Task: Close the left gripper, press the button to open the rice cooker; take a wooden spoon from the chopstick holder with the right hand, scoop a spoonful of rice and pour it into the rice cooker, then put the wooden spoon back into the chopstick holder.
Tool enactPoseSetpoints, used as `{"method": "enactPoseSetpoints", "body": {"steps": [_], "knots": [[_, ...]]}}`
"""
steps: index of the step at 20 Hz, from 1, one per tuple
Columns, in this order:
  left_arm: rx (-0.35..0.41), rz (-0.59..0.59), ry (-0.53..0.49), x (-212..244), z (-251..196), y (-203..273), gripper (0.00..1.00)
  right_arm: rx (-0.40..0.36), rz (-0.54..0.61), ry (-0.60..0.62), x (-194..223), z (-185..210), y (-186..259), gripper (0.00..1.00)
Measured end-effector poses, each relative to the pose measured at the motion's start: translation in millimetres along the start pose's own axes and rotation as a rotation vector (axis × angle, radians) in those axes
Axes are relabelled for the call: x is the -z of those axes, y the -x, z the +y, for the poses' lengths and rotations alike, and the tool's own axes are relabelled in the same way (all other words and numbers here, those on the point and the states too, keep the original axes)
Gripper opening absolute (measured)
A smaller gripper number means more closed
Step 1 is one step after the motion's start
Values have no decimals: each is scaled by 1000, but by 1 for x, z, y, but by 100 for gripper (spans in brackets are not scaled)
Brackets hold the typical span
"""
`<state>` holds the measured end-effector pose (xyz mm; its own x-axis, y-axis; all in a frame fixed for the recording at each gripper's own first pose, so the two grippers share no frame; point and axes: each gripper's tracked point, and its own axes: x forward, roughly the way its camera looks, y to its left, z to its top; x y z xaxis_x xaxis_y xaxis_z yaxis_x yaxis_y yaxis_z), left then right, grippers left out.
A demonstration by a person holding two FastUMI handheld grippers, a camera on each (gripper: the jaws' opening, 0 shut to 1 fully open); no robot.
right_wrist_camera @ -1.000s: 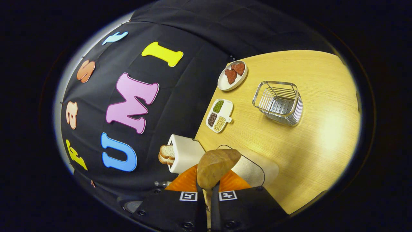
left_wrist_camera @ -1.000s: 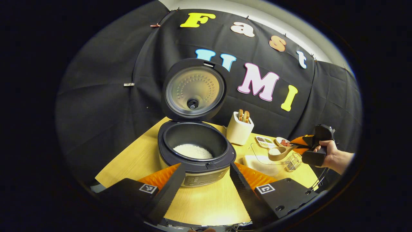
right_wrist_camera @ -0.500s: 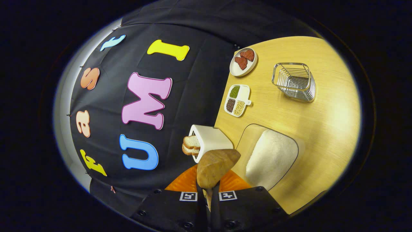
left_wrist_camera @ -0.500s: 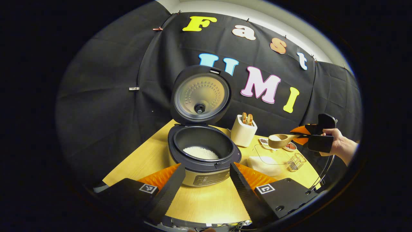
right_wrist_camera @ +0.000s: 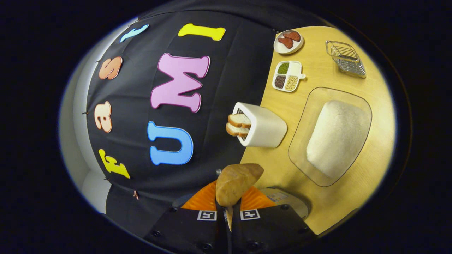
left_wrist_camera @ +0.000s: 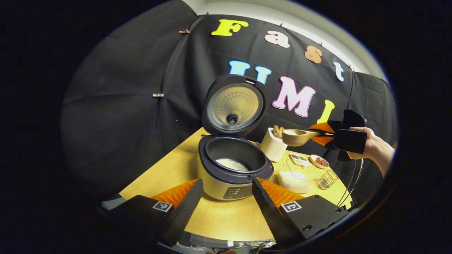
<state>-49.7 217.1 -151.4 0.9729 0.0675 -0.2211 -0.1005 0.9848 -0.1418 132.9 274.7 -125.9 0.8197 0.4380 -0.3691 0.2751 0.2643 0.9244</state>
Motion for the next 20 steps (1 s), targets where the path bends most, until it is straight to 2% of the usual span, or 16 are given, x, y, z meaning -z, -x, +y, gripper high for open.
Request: {"method": "enactPoseSetpoints", "body": {"steps": [5, 13, 17, 20], "knots": [[-52, -11, -4, -4, 24, 5, 96, -11, 78, 148, 58, 19, -20, 9], [-59, -13, 34, -12, 39, 2, 96, -34, 34, 651, 103, 18, -51, 9], [-52, -11, 113, -12, 38, -7, 96, -38, 52, 839, 125, 8, -63, 9], [-57, -14, 103, -15, 35, -9, 96, -59, 81, 972, 145, 2, -70, 9]]}}
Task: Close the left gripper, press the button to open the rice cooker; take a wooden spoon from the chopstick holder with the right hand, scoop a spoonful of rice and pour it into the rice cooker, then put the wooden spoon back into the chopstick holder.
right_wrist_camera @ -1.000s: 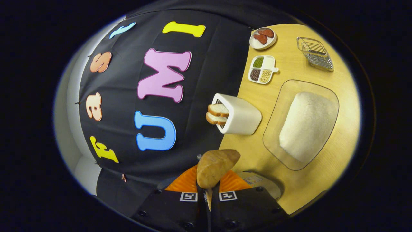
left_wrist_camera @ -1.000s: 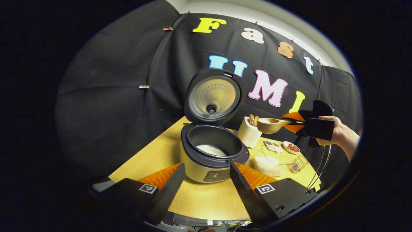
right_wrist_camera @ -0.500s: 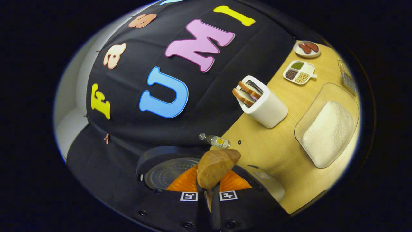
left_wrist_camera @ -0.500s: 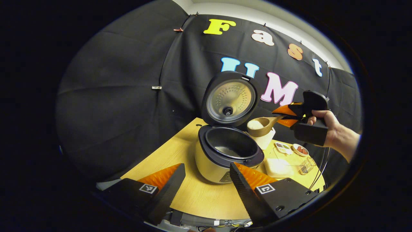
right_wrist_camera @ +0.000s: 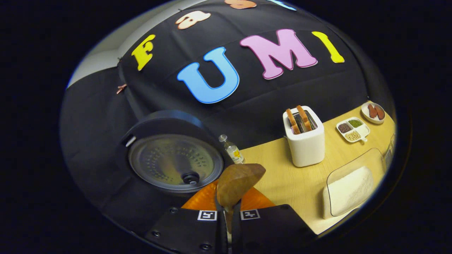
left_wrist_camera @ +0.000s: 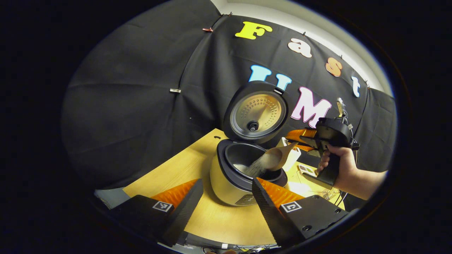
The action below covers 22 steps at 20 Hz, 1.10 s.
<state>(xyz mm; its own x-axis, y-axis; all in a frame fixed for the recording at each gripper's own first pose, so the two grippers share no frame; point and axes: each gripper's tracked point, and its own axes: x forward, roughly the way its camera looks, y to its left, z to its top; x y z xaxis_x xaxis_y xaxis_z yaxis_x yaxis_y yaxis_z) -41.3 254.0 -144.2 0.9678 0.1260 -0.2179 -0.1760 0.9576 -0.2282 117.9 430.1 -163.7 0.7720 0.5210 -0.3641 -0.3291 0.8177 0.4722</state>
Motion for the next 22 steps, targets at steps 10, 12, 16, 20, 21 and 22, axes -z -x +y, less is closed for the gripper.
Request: {"method": "enactPoseSetpoints", "body": {"steps": [10, 12, 16, 20, 21, 22], "knots": [[5, 20, 1, 9, -1, -1, 96, -121, 42, 349, 32, 46, 1, 9], [-5, 29, 0, 13, 1, 0, 96, -159, 39, 418, 39, 56, 6, 9], [-8, 18, -1, 12, 2, 4, 96, -209, 45, 550, 52, 70, 17, 9], [-16, 14, -13, 12, 7, 8, 97, -249, 48, 616, 62, 80, 25, 10], [-17, 12, -11, 11, 7, 9, 97, -249, 55, 599, 62, 80, 25, 10], [-18, 9, -9, 12, 7, 10, 96, -242, 56, 574, 59, 78, 26, 10]]}}
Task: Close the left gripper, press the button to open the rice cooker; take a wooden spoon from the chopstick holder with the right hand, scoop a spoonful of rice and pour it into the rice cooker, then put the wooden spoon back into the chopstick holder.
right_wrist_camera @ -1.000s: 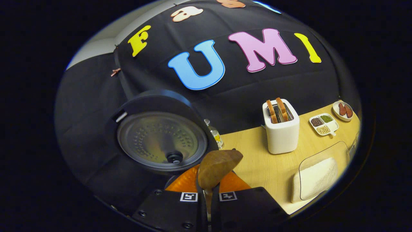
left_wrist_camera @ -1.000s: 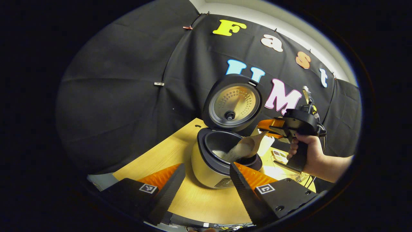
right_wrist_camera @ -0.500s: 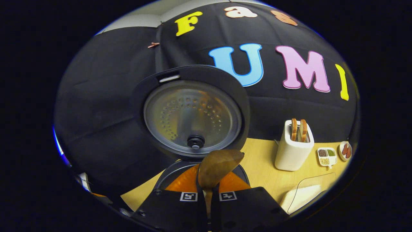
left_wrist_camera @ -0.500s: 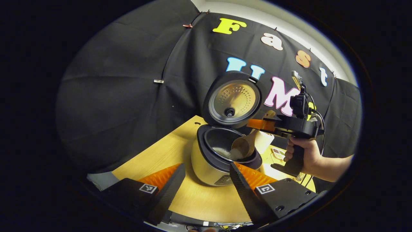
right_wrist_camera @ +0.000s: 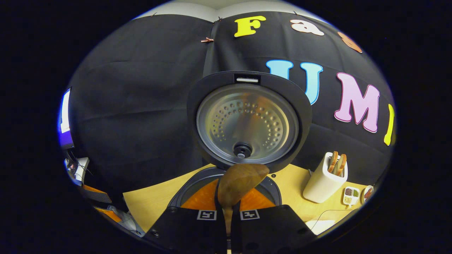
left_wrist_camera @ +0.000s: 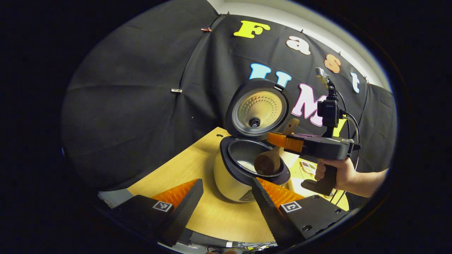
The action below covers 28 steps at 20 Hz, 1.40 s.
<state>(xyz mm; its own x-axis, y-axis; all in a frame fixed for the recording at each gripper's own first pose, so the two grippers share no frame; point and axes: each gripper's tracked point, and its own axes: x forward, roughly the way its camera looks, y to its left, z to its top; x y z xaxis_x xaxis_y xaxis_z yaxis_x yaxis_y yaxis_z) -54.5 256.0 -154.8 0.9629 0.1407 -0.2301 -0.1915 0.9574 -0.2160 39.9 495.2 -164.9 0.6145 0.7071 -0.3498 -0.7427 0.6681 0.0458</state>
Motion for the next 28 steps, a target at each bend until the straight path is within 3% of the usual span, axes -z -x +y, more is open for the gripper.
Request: {"method": "enactPoseSetpoints", "body": {"steps": [9, 13, 16, 18, 24, 28], "knots": [[7, -20, -21, -3, -10, 7, 96, 81, -68, -436, -46, -55, 25, 10], [28, -22, -38, -5, -23, 4, 96, 141, -121, -524, -57, -95, 47, 9], [50, -27, -41, -9, -34, 1, 96, 130, -178, -396, -70, -93, 49, 9], [53, -25, -41, -7, -35, 0, 96, 59, -203, -278, -78, -62, 42, 9], [33, -7, -34, 3, -25, 6, 96, -107, -107, 71, -40, 15, 14, 9], [9, -6, -11, 5, -13, 10, 96, -142, -101, 165, -29, 35, 10, 9]]}}
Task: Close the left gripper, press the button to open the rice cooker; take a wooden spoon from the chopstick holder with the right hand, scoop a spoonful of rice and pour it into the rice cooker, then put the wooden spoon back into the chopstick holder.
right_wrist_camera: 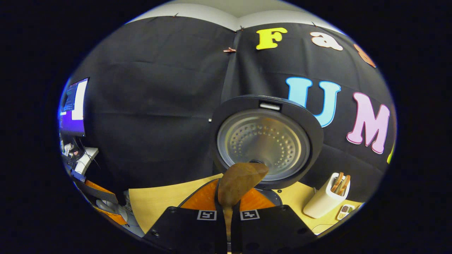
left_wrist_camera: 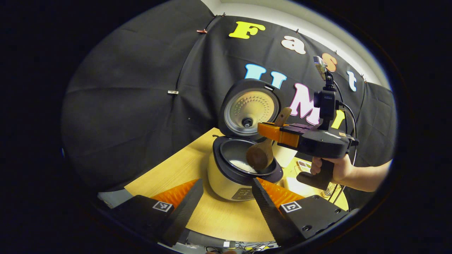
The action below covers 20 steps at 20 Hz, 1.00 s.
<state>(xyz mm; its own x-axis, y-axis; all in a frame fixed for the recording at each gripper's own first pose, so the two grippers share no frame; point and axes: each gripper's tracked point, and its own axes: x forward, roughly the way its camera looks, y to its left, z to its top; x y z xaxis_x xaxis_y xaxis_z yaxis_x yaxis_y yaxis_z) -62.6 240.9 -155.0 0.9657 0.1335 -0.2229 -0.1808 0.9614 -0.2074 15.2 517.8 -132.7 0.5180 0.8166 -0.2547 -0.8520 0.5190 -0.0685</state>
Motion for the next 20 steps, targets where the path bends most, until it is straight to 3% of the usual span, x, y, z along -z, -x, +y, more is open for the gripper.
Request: {"method": "enactPoseSetpoints", "body": {"steps": [4, 8, 14, 20], "knots": [[-7, -20, -12, -7, 3, 0, 96, 57, -9, -128, -10, -22, 8, 9], [26, -26, -15, -12, -13, -7, 96, 150, -64, -279, -33, -70, 43, 9], [74, -35, -30, -21, -57, -27, 96, 338, -142, -428, -48, -175, 141, 9], [107, -34, -86, -26, -112, -43, 96, 572, -173, -514, -12, -297, 269, 9]]}}
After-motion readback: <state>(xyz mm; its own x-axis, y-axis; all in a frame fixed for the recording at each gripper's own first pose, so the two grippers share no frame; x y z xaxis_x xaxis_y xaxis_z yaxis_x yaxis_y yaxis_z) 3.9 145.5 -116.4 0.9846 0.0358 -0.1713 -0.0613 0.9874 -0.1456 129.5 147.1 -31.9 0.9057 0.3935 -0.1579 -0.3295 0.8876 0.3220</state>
